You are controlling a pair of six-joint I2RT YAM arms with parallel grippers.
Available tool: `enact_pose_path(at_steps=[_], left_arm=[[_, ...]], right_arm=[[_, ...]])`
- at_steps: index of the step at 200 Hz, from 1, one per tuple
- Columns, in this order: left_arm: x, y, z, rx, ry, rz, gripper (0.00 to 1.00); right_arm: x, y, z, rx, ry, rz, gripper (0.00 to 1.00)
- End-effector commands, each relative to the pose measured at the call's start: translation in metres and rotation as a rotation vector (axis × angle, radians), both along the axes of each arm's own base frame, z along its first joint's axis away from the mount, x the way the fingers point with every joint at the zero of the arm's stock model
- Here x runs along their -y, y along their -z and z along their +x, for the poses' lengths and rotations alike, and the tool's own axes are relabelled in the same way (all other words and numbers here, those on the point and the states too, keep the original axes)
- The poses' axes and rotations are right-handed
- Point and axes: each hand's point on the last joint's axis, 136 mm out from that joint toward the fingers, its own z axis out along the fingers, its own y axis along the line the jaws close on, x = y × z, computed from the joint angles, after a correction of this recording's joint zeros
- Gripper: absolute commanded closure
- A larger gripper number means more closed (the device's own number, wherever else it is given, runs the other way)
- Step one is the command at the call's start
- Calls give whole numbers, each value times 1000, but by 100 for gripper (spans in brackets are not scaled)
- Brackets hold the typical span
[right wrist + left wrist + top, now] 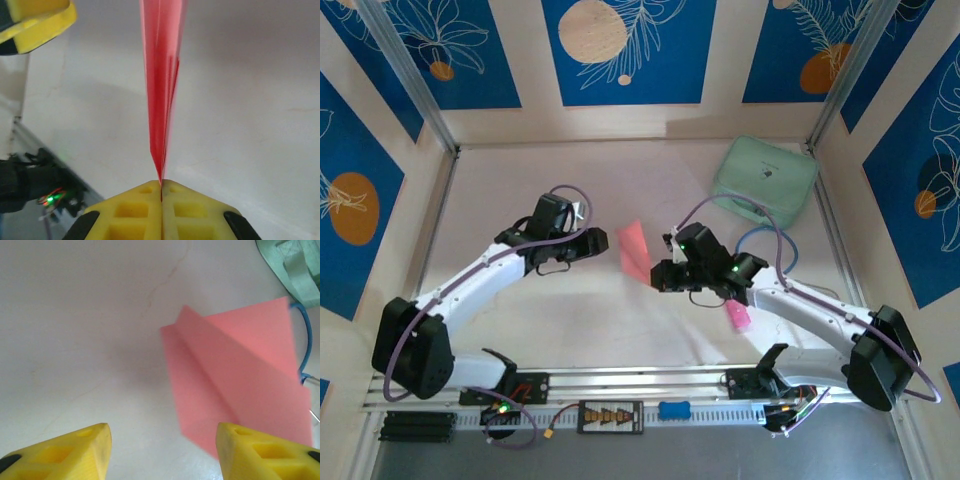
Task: Fold a paper plane with a square sheet of paper (pick it up from the middle)
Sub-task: Turn over the paper at the center of the table.
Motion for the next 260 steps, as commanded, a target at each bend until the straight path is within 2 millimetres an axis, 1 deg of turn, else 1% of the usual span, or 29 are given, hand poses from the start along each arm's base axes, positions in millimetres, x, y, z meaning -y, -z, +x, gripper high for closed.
enact_pose_path(at_steps=[1, 14, 36, 45, 56, 62, 71, 82, 99, 123, 136, 153, 157, 166, 177, 186, 193, 200, 212, 223, 227, 241, 250, 260], left_arm=[[-24, -12, 4, 52, -73, 64, 41], [-33, -16, 5, 74, -101, 85, 39], [-51, -19, 3, 101, -157, 123, 36], [-59, -20, 2, 108, -187, 141, 35], [-74, -18, 1, 103, -247, 174, 32], [-83, -17, -1, 95, -279, 190, 30], [-94, -16, -3, 91, -321, 206, 29], [-105, -16, -5, 85, -360, 220, 27], [-119, -15, -6, 75, -406, 227, 24], [-133, -17, -6, 70, -448, 247, 22], [-137, -19, -6, 71, -455, 255, 21], [-138, -20, -6, 71, -453, 261, 20], [-138, -20, -6, 72, -453, 259, 20], [-136, -20, -5, 74, -442, 250, 21], [-128, -19, -3, 83, -409, 220, 25], [-122, -18, -2, 86, -386, 194, 26], [-114, -18, -1, 88, -358, 161, 27], [-107, -18, 1, 91, -330, 133, 28], [-96, -17, 2, 82, -288, 88, 31], [-90, -16, 2, 72, -270, 58, 34], [-87, -16, 2, 69, -266, 47, 36], [-79, -16, 4, 69, -246, 1, 43], [-74, -14, 4, 59, -234, -27, 47], [-68, -11, 4, 47, -215, -57, 54]], right_arm=[[44, 6, 0, 95, -11, -338, 92], [58, 1, 7, 152, 4, -493, 92], [84, -5, 19, 193, 65, -765, 92], [89, -9, 23, 214, 87, -845, 91], [90, -13, 26, 255, 113, -923, 90], [87, -12, 26, 283, 106, -955, 90], [76, -8, 25, 323, 68, -987, 89], [66, 1, 24, 340, 40, -1028, 88], [49, 22, 17, 297, -29, -1071, 88], [12, 54, -1, 275, -191, -1085, 87], [-10, 67, -13, 260, -274, -1045, 85], [-36, 77, -26, 229, -341, -941, 81], [-41, 78, -28, 220, -353, -913, 79], [-52, 79, -33, 200, -373, -844, 71], [-62, 78, -36, 182, -392, -748, 65], [-68, 74, -37, 163, -389, -663, 60], [-69, 70, -36, 142, -377, -598, 56], [-71, 65, -36, 121, -371, -516, 54], [-71, 55, -32, 93, -335, -375, 54], [-65, 52, -26, 35, -282, -242, 54], [-63, 49, -22, 4, -255, -168, 56], [-50, 50, -12, -101, -165, -17, 65], [-44, 49, -5, -151, -136, 88, 76], [-37, 51, -1, -168, -105, 135, 79]])
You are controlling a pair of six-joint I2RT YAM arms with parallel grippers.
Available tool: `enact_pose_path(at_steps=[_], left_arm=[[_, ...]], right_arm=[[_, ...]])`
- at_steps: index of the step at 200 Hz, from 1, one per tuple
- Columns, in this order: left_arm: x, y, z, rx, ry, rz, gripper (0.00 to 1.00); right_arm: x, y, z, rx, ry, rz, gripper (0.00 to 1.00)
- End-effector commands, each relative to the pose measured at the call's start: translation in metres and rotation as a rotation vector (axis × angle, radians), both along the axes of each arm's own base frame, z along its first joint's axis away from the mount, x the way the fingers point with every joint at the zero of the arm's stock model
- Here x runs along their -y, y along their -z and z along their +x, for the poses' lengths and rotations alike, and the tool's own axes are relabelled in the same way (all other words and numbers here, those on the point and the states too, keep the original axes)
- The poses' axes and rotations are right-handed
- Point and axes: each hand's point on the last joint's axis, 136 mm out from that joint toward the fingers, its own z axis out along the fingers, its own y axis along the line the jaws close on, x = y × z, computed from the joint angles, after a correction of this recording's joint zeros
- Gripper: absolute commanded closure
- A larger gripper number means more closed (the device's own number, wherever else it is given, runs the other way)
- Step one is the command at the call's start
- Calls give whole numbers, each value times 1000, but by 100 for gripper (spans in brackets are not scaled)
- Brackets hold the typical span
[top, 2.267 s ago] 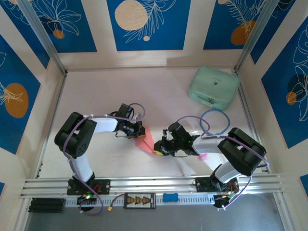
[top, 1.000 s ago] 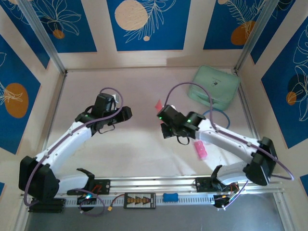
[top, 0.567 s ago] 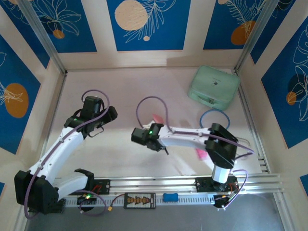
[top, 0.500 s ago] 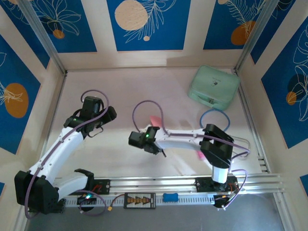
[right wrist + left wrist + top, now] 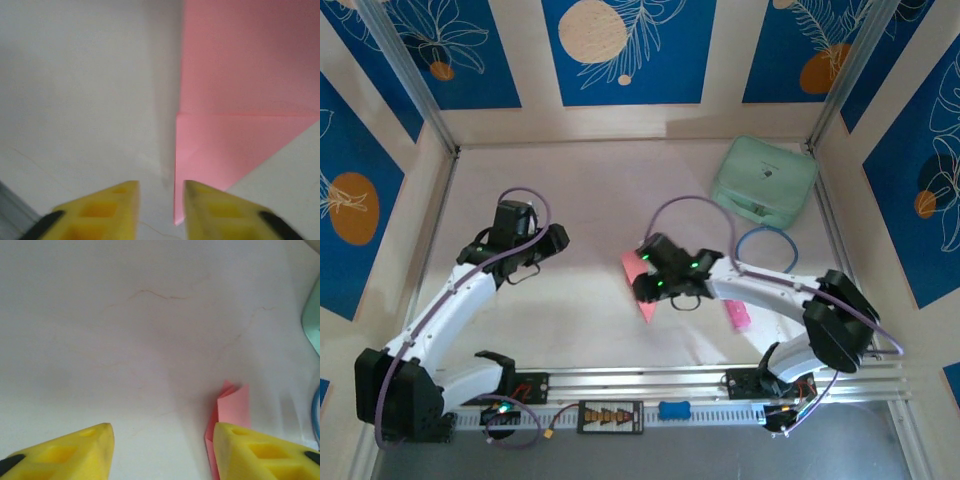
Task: Fold a paper plane with a square sheet of paper (pick it up from the middle)
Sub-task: Turn over the paper at the center of the table.
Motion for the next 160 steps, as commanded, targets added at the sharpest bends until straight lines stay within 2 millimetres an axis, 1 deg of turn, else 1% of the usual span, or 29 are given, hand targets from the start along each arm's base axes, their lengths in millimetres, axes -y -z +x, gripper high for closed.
enact_pose_path(at_steps=[1, 19, 29, 42, 68, 90, 121, 140, 160], left_arm=[[21, 1, 2, -2, 72, -113, 54], [32, 6, 2, -21, 105, -160, 62], [38, 11, 1, -43, 127, -185, 66], [46, 16, 0, -67, 150, -224, 70], [57, 27, -3, -108, 178, -264, 74], [63, 32, -6, -126, 193, -279, 75], [73, 38, -9, -144, 235, -300, 75], [78, 42, -10, -153, 247, -303, 76], [81, 44, -10, -163, 258, -307, 75]], right_arm=[[-18, -12, -5, -149, 10, 306, 79], [-13, -8, -3, -176, 22, 342, 84], [-11, 0, -2, -209, 36, 336, 87], [-11, 10, -4, -245, 40, 323, 87], [-16, 29, -7, -320, 54, 313, 88], [-17, 45, -10, -360, 85, 278, 87], [-11, 72, -21, -431, 154, 198, 87], [-3, 87, -24, -467, 264, 145, 86], [-5, 96, -24, -501, 379, 172, 86]])
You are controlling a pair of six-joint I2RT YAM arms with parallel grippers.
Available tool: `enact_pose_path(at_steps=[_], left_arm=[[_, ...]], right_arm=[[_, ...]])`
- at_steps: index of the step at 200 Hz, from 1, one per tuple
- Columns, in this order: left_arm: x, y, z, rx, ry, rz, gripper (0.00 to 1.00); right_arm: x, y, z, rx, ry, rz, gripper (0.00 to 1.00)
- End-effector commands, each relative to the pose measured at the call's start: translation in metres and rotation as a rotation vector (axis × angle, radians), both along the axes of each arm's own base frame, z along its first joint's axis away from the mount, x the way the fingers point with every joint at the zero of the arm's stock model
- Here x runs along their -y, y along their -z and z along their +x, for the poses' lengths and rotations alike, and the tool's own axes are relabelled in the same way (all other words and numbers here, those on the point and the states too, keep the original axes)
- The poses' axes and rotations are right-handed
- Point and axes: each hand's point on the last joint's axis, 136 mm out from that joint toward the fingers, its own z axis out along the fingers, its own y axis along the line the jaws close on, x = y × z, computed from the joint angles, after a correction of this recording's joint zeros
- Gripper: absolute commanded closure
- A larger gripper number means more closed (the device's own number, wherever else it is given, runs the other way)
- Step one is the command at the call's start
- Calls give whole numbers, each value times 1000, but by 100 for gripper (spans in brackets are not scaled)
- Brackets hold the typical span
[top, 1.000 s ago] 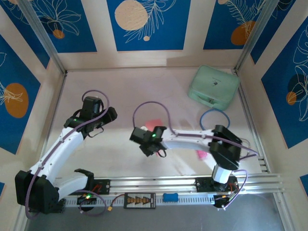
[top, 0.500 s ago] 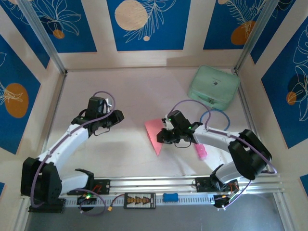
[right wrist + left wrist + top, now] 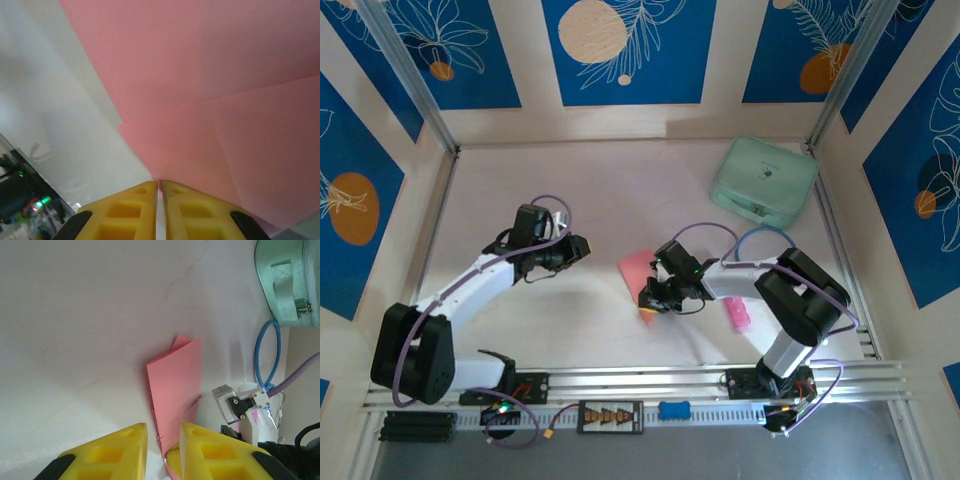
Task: Fold a paper plane with a square sheet of paper (pick it up from the middle)
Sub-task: Rotate the paper at the center of the table.
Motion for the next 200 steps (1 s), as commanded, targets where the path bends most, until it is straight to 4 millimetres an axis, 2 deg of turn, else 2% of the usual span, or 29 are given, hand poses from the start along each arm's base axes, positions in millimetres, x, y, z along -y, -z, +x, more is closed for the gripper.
enact_pose_path(at_steps=[1, 27, 48, 62, 75, 92, 118, 159, 200], left_arm=[[10, 2, -3, -12, 37, -34, 75], [15, 7, -3, -23, 52, -42, 76], [21, 11, -3, -40, 71, -60, 76], [26, 14, -4, -52, 90, -70, 77], [32, 14, -4, -55, 113, -78, 78], [42, 13, -5, -56, 149, -87, 78], [64, 16, -7, -73, 215, -103, 81], [97, 24, -6, -87, 276, -80, 84], [117, 43, 0, -119, 283, -60, 91]], right_arm=[[7, 22, -5, -95, 161, -53, 85], [-2, 25, -3, -125, 243, -59, 85], [-16, 19, 1, -125, 276, -20, 85], [-27, 6, 8, -90, 278, 48, 84], [-30, -9, 13, -35, 270, 84, 80], [-20, -25, 19, 59, 254, 71, 75], [8, -39, 26, 151, 260, 31, 70], [43, -34, 32, 109, 290, 63, 71], [55, -35, 35, 90, 289, 81, 73]])
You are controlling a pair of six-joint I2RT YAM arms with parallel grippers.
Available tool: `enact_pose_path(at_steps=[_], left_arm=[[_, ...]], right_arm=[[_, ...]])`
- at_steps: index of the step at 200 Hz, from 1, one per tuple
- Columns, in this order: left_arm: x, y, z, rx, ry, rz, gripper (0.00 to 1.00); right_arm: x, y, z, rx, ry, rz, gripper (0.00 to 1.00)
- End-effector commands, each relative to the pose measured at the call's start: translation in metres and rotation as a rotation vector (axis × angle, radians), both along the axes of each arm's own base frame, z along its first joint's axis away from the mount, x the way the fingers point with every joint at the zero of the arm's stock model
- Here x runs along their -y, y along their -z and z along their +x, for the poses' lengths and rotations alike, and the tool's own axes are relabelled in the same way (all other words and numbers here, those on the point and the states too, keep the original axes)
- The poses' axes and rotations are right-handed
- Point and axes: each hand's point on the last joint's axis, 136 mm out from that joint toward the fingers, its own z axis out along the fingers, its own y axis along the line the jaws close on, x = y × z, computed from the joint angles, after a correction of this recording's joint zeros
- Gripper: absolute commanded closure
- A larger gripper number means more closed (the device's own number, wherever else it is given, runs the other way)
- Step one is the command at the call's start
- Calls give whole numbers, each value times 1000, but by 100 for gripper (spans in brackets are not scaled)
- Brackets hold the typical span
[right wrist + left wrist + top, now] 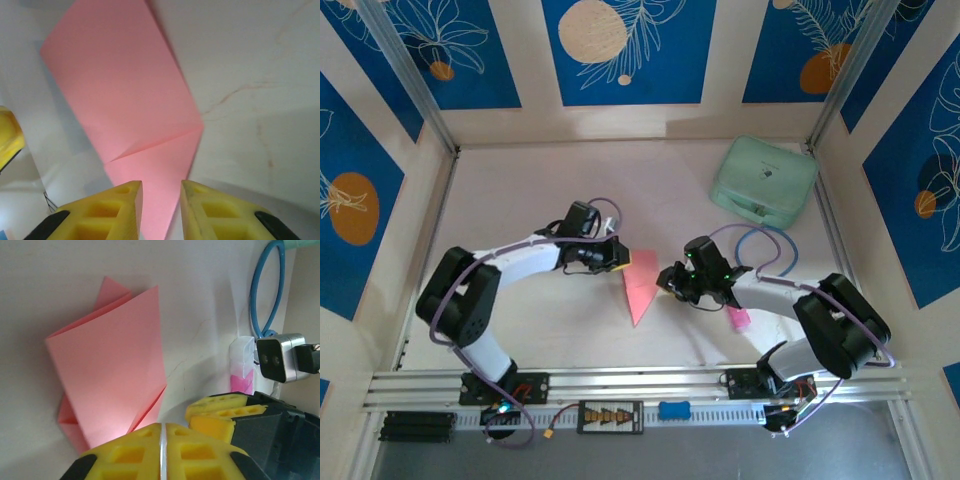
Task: Fold a paper plane with a square sheet of paper (pick it up from the middle)
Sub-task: Rotate the paper at the center of the table, then fold the wing for the fifth time at the center of the table.
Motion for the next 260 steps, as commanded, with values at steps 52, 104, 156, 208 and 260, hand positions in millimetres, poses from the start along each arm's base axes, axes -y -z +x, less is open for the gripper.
enact_pose_path(at_steps=[52, 104, 156, 208, 260], left_arm=[[1, 45, 7, -52, -24, 106, 95], [-13, 81, -10, -96, 1, 171, 97], [-15, 90, -27, -86, 90, 164, 97], [-10, 84, -28, -69, 119, 130, 97], [-9, 82, -27, -66, 118, 124, 97]], right_arm=[[1, -6, -8, -11, -69, 44, 67], [-3, -7, -6, -34, -90, 78, 63], [-9, 2, -7, -111, -94, 100, 58], [-12, 5, -4, -126, -79, 111, 59], [-14, 11, -4, -162, -44, 120, 60]])
